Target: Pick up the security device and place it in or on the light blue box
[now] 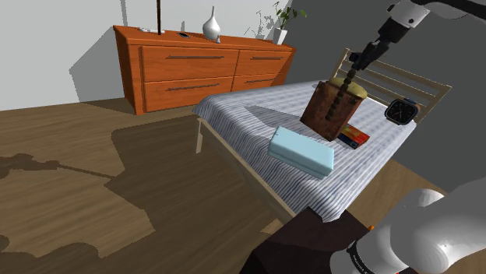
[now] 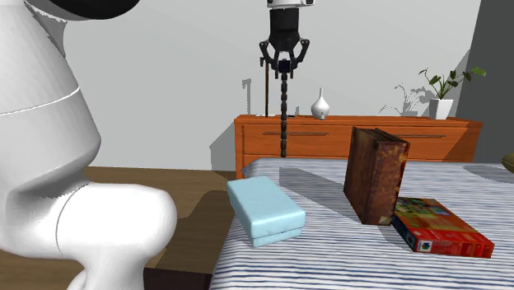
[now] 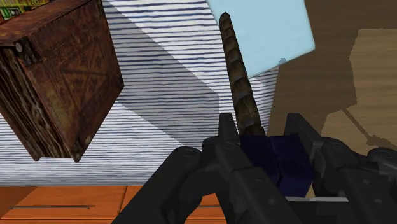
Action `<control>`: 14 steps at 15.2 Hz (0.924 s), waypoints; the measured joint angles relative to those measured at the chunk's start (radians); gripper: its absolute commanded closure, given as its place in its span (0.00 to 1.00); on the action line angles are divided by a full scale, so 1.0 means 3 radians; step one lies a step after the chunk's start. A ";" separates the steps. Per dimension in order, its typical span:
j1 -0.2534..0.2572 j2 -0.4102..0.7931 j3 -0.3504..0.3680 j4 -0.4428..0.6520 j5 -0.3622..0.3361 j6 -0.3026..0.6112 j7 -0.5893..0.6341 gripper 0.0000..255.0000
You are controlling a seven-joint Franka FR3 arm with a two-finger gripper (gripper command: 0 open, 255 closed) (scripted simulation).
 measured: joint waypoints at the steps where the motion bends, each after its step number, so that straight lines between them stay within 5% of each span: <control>1: 0.0018 -0.0029 0.0071 0.0031 -0.0017 -0.0060 0.0085 1.00; 6: 0.0100 -0.0048 0.0325 0.0270 -0.0036 -0.0328 0.0400 1.00; 14: 0.0076 -0.0270 0.0399 -0.0281 -0.0123 0.0011 0.0493 1.00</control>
